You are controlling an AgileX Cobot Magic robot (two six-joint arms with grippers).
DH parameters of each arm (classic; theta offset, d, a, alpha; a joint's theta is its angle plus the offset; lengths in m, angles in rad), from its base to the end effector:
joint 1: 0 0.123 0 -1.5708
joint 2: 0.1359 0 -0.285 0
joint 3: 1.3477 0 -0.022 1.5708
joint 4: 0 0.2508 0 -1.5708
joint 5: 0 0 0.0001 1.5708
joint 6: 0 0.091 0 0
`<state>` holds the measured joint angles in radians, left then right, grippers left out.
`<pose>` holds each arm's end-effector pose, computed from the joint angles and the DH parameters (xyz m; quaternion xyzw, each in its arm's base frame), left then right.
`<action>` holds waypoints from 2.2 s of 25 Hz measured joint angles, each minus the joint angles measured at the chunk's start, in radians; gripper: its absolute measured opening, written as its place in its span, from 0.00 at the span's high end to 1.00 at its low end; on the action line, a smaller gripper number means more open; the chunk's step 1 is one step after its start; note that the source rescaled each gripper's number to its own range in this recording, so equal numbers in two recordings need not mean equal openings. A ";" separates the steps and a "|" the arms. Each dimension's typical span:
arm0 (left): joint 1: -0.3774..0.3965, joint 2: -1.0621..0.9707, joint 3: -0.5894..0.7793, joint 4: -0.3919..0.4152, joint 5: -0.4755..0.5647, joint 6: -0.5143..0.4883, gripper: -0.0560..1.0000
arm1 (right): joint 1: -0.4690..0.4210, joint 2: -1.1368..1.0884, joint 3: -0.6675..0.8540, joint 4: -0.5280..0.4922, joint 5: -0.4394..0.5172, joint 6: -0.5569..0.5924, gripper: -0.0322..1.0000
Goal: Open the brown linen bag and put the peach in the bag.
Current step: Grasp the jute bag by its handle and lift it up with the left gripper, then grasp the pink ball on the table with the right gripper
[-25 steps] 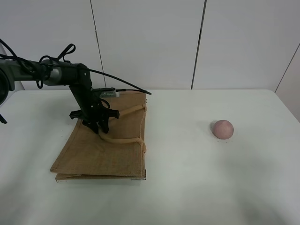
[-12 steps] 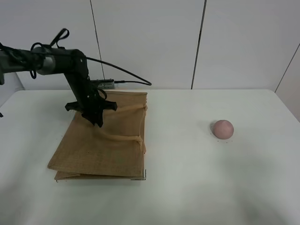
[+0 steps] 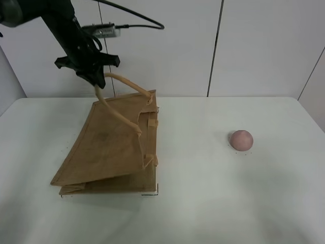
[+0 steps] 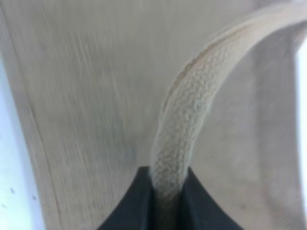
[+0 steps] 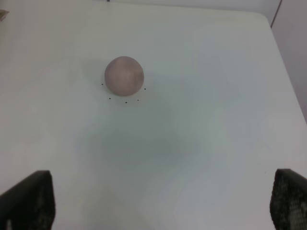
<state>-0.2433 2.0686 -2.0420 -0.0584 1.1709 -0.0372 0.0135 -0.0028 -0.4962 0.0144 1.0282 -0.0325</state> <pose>0.4434 -0.1151 0.3084 0.0952 0.9685 -0.0604 0.2219 -0.0035 0.0011 0.2789 -0.0196 0.8447 0.0021 0.5349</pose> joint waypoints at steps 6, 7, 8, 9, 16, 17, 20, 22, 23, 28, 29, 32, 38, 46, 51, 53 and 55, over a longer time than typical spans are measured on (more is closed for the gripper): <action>0.000 -0.102 -0.022 0.000 0.002 0.003 0.94 | 0.000 0.000 0.000 0.000 0.000 0.000 0.00; 0.000 -0.122 -0.022 0.000 0.002 0.003 0.94 | 0.000 0.000 0.000 0.000 0.000 0.000 0.00; 0.000 -0.143 -0.022 0.000 0.002 0.003 0.94 | 0.000 0.000 0.000 0.000 0.000 0.000 0.00; 0.000 -0.160 -0.022 0.000 0.003 0.003 0.94 | 0.000 0.000 0.000 0.000 0.000 0.000 0.00; 0.000 -0.279 -0.022 0.003 0.003 0.004 0.94 | 0.000 0.000 0.000 0.000 0.000 0.000 0.00; 0.000 -0.287 -0.022 0.004 0.003 0.005 0.94 | 0.000 0.000 0.000 0.000 0.000 0.000 0.00; 0.000 -0.291 -0.022 0.002 0.003 0.005 0.94 | 0.000 0.000 0.000 0.000 0.000 0.000 0.00; 0.000 -0.291 -0.022 -0.015 0.003 0.005 0.94 | 0.000 0.000 0.000 0.000 0.000 0.000 0.00; 0.000 -0.289 -0.022 -0.026 0.003 0.005 0.94 | 0.000 0.000 0.000 0.000 0.000 0.000 0.00; 0.000 -0.285 -0.022 -0.056 0.003 0.010 0.94 | 0.000 0.000 0.000 0.004 0.000 0.000 0.00; 0.000 -0.285 -0.022 -0.058 0.003 0.010 0.94 | 0.000 0.000 0.000 0.009 0.000 0.000 0.00; 0.000 -0.285 -0.022 -0.076 0.003 0.013 0.94 | 0.000 0.000 0.000 0.015 0.000 0.000 0.00; 0.000 -0.285 -0.022 -0.084 0.003 0.025 0.94 | 0.000 0.000 0.000 0.015 0.000 0.000 0.00; 0.000 -0.285 -0.022 -0.113 0.003 0.029 0.94 | 0.000 0.333 -0.120 0.015 0.004 0.000 0.00; 0.000 -0.285 -0.022 -0.122 0.003 0.031 0.94 | 0.000 0.726 -0.299 0.015 0.001 0.000 0.00; 0.000 -0.285 -0.022 -0.124 0.003 0.037 0.94 | 0.000 0.876 -0.364 0.015 0.000 -0.002 0.00; 0.000 -0.285 -0.022 -0.124 0.003 0.037 0.94 | 0.000 1.025 -0.435 0.015 -0.004 -0.011 0.00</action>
<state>-0.2433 1.7833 -2.0638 -0.1829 1.1736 0.0000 0.0135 1.0223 -0.9311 0.0293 1.0242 -0.0440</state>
